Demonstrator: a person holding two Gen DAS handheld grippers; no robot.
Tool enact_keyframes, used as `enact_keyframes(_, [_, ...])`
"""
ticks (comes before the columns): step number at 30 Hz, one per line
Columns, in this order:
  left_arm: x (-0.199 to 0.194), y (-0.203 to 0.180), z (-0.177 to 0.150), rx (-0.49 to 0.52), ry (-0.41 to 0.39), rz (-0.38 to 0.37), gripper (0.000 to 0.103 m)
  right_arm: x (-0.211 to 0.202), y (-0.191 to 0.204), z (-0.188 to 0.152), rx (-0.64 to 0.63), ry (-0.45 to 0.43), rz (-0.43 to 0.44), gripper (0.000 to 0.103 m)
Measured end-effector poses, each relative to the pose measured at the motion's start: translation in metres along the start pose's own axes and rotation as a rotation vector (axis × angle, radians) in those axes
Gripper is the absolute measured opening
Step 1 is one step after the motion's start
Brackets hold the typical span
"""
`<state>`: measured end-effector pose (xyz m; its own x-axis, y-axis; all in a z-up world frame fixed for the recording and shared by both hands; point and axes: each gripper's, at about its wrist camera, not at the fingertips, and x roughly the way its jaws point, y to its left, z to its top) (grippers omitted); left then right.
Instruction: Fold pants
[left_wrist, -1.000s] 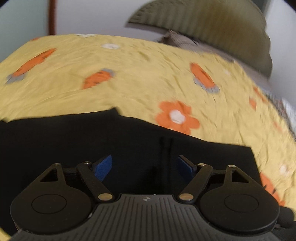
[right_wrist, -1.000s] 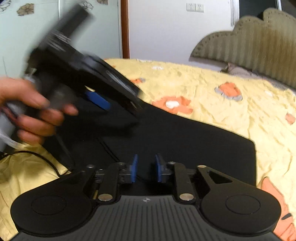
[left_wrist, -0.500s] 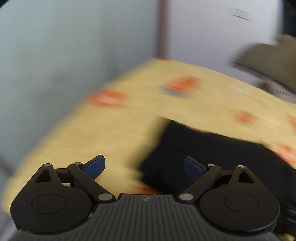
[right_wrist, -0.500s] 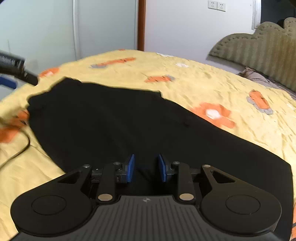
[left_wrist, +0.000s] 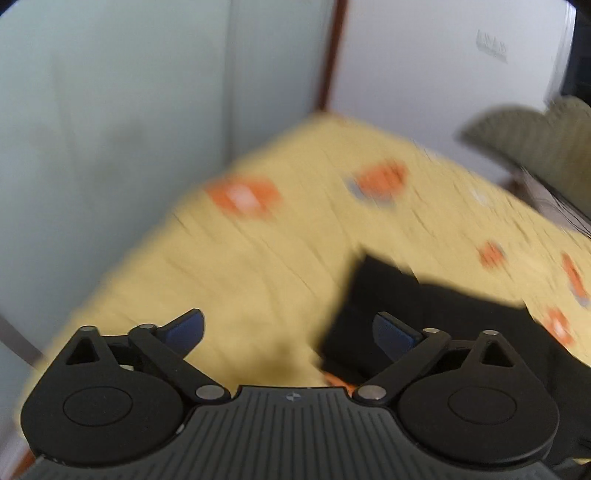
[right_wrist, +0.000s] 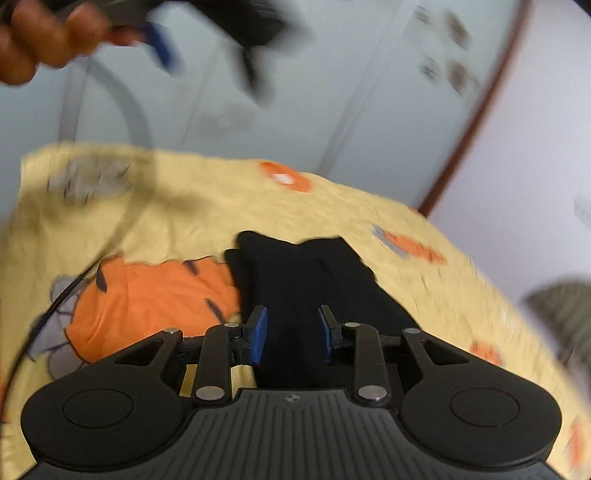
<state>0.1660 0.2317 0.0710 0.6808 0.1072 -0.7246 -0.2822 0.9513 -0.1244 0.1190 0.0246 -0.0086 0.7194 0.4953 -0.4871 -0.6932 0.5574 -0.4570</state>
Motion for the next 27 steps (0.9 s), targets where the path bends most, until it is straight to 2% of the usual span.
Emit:
enact_keyframes(3, [0.028,0.001,-0.003,-0.085,0.079,-0.039,0.097,0.013,0.019,-0.001,-0.104,0.031,-0.026,0.028])
enact_keyframes(5, [0.043,0.007,-0.005,-0.140,0.131,-0.094,0.097,0.023,0.026,-0.003,-0.157,0.054,-0.053,0.028])
enact_keyframes(8, [0.058,0.015,-0.013,-0.213,0.190,-0.161,0.098,0.032,0.035,-0.002,-0.218,0.044,-0.093,0.028])
enact_keyframes(10, [0.064,0.017,-0.016,-0.235,0.217,-0.160,0.097,0.038,0.041,0.002,-0.261,0.032,-0.115,0.028])
enact_keyframes(14, [0.067,0.020,-0.016,-0.253,0.203,-0.123,0.098,0.050,0.050,0.007,-0.309,0.002,-0.133,0.028])
enact_keyframes(17, [0.073,0.026,-0.014,-0.308,0.226,-0.170,0.099,0.056,0.047,0.011,-0.304,-0.005,-0.127,0.027])
enact_keyframes(19, [0.082,0.028,-0.013,-0.351,0.258,-0.242,0.099,0.058,0.039,0.014,-0.254,-0.009,-0.102,0.020])
enact_keyframes(21, [0.092,0.028,-0.012,-0.385,0.280,-0.275,0.098,0.052,0.026,0.015,-0.166,-0.040,-0.093,0.014])
enact_keyframes(25, [0.113,0.029,-0.007,-0.479,0.295,-0.374,0.098,0.029,-0.023,0.018,0.121,-0.093,0.003,0.013])
enact_keyframes(27, [0.127,0.028,-0.004,-0.542,0.307,-0.459,0.095,0.021,-0.047,0.019,0.232,-0.120,0.045,0.013])
